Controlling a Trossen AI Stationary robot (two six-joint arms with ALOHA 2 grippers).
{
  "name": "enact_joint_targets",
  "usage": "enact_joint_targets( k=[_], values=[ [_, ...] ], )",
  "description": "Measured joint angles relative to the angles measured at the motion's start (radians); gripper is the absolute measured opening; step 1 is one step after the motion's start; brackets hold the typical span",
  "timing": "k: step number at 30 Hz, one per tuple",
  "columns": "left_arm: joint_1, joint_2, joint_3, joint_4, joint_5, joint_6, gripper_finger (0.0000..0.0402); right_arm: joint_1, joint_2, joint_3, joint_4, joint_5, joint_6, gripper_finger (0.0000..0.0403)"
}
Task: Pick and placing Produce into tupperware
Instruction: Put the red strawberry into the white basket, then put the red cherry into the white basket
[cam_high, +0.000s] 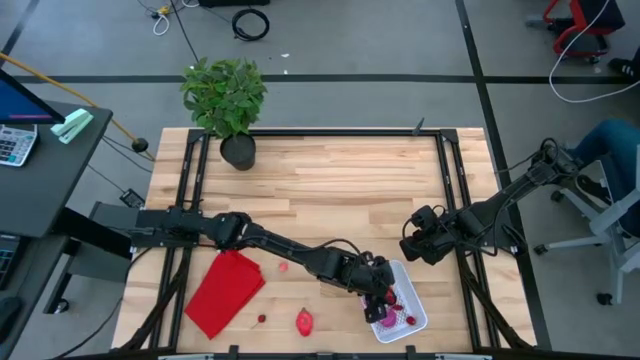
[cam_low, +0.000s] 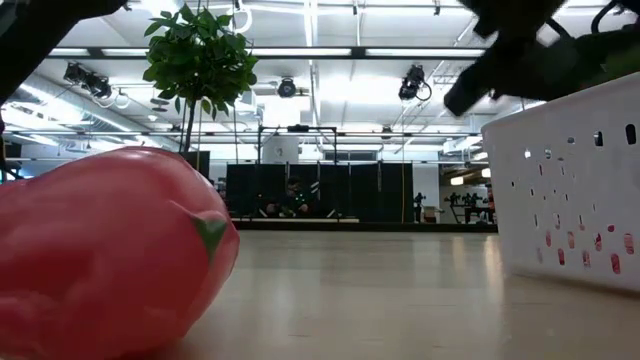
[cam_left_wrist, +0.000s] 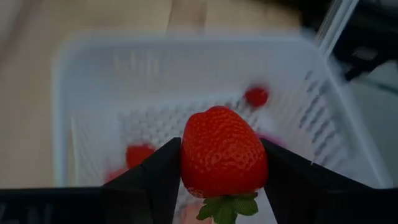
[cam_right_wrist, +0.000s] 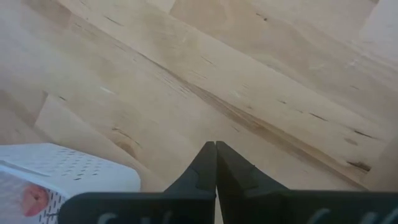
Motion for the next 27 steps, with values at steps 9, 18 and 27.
enact_joint_targets(
  k=[9,18,27],
  values=[
    [0.004,0.021,-0.001,0.0,0.019,0.014,0.0214,0.0,0.0,0.0,0.002,0.0,0.001,0.0005],
    [0.023,0.021,-0.001,-0.009,0.036,0.012,0.0265,0.0,0.0,0.0,0.002,0.0,0.001,0.0005],
    [0.068,-0.084,0.023,-0.002,0.193,-0.052,0.0234,0.0,0.0,0.0,0.002,0.0,0.0,0.0005]
  ],
)
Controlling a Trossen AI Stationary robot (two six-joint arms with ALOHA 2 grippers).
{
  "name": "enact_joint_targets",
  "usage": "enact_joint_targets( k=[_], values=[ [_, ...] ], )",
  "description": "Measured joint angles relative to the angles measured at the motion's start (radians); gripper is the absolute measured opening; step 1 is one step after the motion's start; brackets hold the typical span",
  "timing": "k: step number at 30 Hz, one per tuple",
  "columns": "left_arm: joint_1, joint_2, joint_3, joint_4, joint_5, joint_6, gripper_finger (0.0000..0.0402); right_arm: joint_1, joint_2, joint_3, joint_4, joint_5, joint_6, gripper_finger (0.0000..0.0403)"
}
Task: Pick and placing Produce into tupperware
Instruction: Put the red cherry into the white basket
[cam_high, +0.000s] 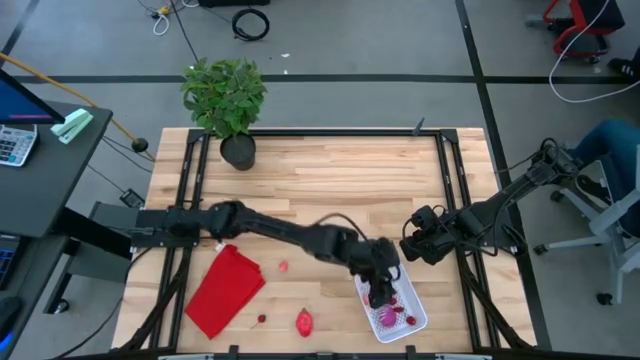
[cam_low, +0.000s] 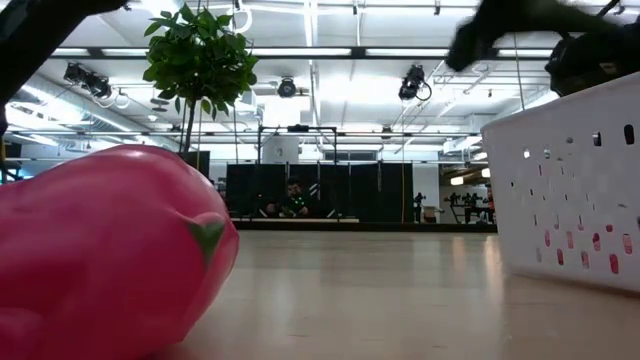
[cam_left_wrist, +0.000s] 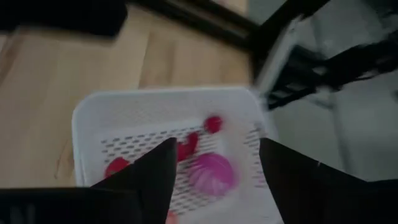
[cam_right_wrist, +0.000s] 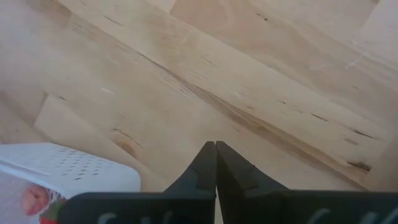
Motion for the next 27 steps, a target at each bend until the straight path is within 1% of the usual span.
enact_joint_targets(
  k=[2,4,7,9,12,16,20,24,27],
  values=[
    [0.012,-0.037,0.0,-0.038,0.033,-0.005,0.0223,0.0,0.0,0.0,0.003,0.0,-0.001,0.0005],
    [0.024,-0.06,-0.001,-0.067,0.059,0.024,0.0215,0.0,0.0,0.0,0.007,-0.001,-0.013,0.0005],
    [0.044,-0.101,-0.003,-0.148,0.09,0.092,0.0206,0.0,-0.001,0.0,0.04,-0.003,-0.108,0.0013],
    [0.06,-0.131,-0.002,-0.239,0.103,0.114,0.0203,-0.006,-0.008,0.0,0.088,-0.02,-0.173,0.0028],
    [0.083,-0.159,-0.002,-0.42,0.106,0.122,0.0201,-0.019,-0.023,0.0,0.17,-0.036,-0.224,0.006],
    [0.1,-0.179,-0.003,-0.637,0.104,0.123,0.0204,-0.052,-0.039,0.0,0.319,-0.026,-0.292,0.0109],
    [0.093,-0.181,-0.01,-0.802,0.105,0.125,0.0204,-0.096,-0.04,0.0,0.535,-0.016,-0.399,0.015],
    [0.071,-0.176,-0.051,-0.927,0.104,0.18,0.0199,-0.135,-0.04,0.0,0.734,-0.014,-0.51,0.0171],
    [0.042,-0.178,-0.09,-0.979,0.104,0.202,0.0196,-0.154,-0.04,0.0,0.81,-0.013,-0.563,0.0175]
  ],
)
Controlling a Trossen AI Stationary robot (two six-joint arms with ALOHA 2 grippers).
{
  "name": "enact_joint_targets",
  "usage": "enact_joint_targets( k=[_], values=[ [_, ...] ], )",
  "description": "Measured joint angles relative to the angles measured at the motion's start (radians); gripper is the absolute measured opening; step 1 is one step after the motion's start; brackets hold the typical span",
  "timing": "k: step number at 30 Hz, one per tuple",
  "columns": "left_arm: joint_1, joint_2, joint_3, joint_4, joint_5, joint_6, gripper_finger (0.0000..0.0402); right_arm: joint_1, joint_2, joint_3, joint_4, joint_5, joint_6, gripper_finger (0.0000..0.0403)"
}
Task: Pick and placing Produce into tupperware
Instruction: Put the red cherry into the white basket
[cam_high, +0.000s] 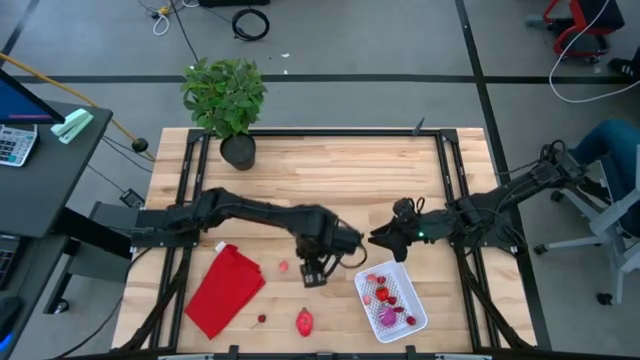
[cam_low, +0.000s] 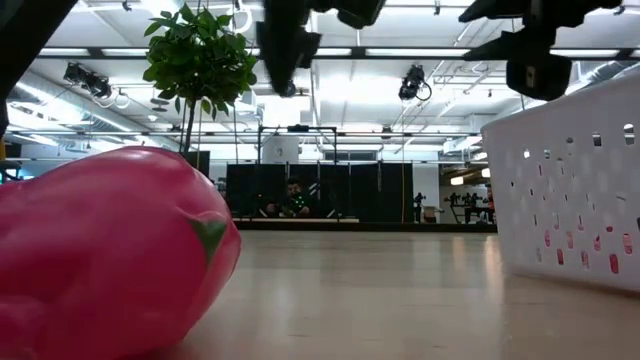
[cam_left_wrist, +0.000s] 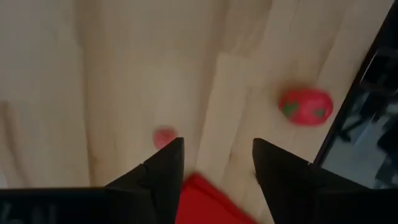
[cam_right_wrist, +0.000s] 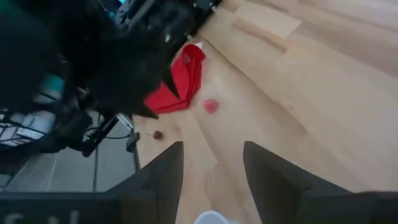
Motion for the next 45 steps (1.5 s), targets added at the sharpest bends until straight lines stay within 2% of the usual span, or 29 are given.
enact_joint_targets(
  k=[5,8,12,18,25,29,34,36,40,45],
  values=[
    [-0.068,-0.011,-0.082,-0.027,0.04,-0.058,0.0194,-0.013,0.0,0.0,-0.024,0.0,-0.013,0.0172],
    [-0.131,-0.018,-0.092,-0.024,0.103,-0.069,0.0191,-0.011,0.003,0.0,-0.057,-0.002,-0.007,0.0167],
    [-0.232,-0.03,-0.093,-0.025,0.111,-0.154,0.0185,-0.009,0.006,0.0,-0.079,-0.003,-0.005,0.0162],
    [-0.366,-0.043,-0.093,-0.026,0.021,-0.511,0.0183,-0.009,0.006,0.0,-0.089,-0.003,-0.007,0.0162],
    [-0.47,-0.043,-0.101,-0.001,0.017,-0.906,0.0183,-0.008,0.006,0.0,-0.102,-0.003,0.012,0.016],
    [-0.525,-0.043,-0.152,0.108,-0.01,-1.065,0.0183,-0.007,0.006,0.0,-0.101,-0.003,0.023,0.016],
    [-0.573,-0.043,-0.293,0.338,-0.01,-1.195,0.0183,-0.002,0.006,0.0,-0.1,-0.003,0.043,0.016],
    [-0.579,-0.041,-0.351,0.381,-0.013,-1.249,0.0183,-0.002,0.006,0.0,-0.099,-0.003,0.052,0.016],
    [-0.58,-0.041,-0.408,0.332,-0.017,-1.258,0.0183,-0.002,0.006,0.0,-0.098,-0.003,0.067,0.016],
    [-0.566,-0.041,-0.408,0.187,-0.052,-1.149,0.0183,-0.002,0.006,0.0,-0.099,-0.003,0.067,0.016]
  ],
)
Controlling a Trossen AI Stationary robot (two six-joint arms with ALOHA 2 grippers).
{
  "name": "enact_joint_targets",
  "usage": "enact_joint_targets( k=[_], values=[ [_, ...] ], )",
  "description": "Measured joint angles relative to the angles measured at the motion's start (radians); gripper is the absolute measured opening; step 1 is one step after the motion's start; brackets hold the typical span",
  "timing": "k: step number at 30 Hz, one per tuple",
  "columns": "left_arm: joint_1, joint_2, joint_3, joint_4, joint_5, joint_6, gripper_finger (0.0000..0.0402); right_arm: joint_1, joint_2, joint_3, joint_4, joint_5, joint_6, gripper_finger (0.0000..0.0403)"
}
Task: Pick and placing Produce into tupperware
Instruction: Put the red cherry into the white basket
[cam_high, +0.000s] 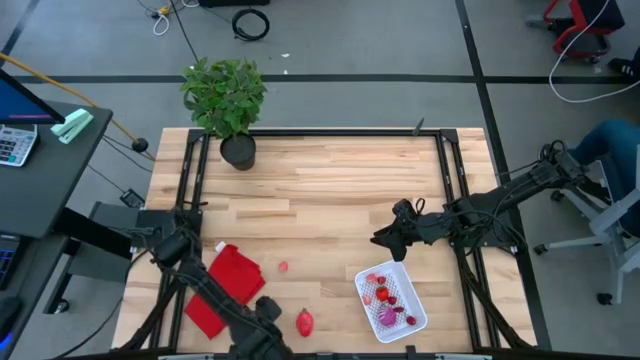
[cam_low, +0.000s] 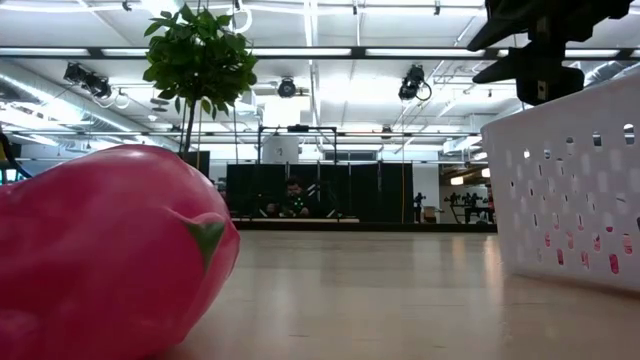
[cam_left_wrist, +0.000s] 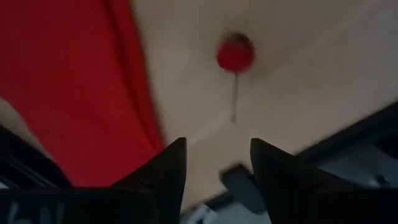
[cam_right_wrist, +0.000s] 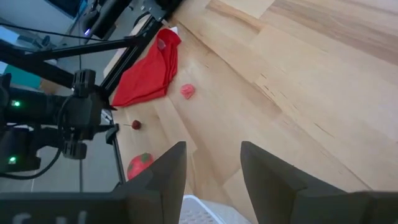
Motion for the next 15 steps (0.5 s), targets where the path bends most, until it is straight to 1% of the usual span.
enact_joint_targets(
  k=[3,7,15],
  values=[
    [0.007,0.0,0.0,0.023,-0.01,0.057,0.0183,0.0,0.0,0.0,0.0,0.0,0.0,0.016],
    [-0.001,0.011,0.0,0.108,-0.046,0.07,0.0183,0.0,0.0,0.0,-0.001,0.0,0.001,0.016],
    [-0.014,0.039,0.0,0.011,-0.045,0.08,0.0183,-0.001,0.0,0.0,-0.013,0.001,-0.007,0.016]
  ],
)
